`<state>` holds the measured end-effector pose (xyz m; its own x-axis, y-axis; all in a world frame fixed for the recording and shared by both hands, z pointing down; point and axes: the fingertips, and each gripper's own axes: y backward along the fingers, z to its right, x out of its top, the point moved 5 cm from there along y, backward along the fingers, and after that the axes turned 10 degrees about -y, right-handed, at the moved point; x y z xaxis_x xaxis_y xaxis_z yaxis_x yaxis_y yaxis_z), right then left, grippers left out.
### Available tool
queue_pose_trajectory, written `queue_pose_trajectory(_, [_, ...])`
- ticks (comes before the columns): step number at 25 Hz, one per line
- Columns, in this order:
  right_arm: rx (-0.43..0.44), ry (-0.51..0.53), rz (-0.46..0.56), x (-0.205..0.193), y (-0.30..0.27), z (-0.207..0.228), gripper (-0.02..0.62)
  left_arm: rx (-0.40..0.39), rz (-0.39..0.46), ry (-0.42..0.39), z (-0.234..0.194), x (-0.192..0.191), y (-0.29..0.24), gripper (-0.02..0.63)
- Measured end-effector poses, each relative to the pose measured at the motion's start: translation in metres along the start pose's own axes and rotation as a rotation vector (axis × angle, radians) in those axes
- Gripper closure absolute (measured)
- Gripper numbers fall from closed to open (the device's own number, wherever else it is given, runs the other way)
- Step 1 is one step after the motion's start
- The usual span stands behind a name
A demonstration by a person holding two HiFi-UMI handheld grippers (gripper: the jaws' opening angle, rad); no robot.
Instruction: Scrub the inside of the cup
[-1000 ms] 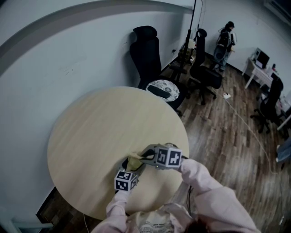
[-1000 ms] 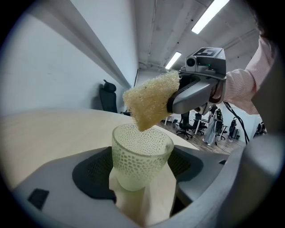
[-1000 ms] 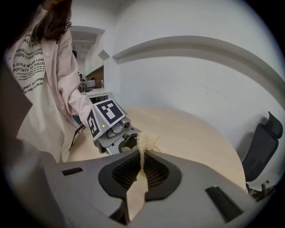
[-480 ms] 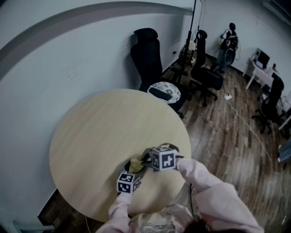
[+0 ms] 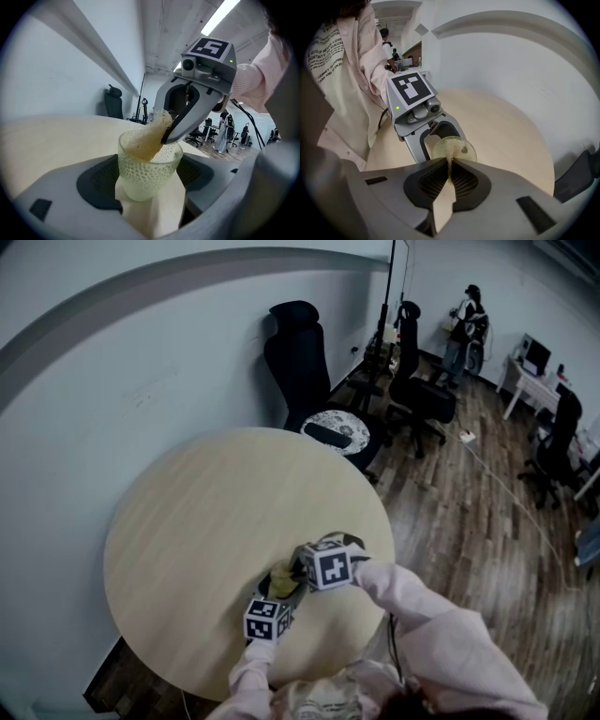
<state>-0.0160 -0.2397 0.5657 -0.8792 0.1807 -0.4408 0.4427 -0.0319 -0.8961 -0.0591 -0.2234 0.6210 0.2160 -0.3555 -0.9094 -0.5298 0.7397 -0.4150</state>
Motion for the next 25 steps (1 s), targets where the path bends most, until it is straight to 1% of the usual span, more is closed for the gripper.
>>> queue_pose_trajectory(9, [0.021,-0.051,-0.026,0.008,-0.002,0.005,0.571,-0.003,0.004,-0.004,-0.001,0.001,-0.001,0.225])
queue_pose_trajectory(14, [0.048,-0.089,-0.070,0.011,-0.002,0.010,0.571,-0.004,0.006,-0.005,-0.001,0.000,-0.001,0.225])
queue_pose_trajectory(19, [0.058,-0.091,-0.124,0.018,-0.004,0.016,0.571,-0.003,0.004,-0.005,0.000,0.001,-0.001,0.225])
queue_pose_trajectory(21, [0.082,-0.111,-0.151,0.017,-0.006,0.015,0.571,-0.004,0.004,-0.004,0.000,0.000,0.000,0.225])
queue_pose_trajectory(25, [0.151,-0.184,-0.192,0.010,-0.014,0.015,0.572,-0.002,0.004,-0.003,0.000,0.000,-0.001,0.225])
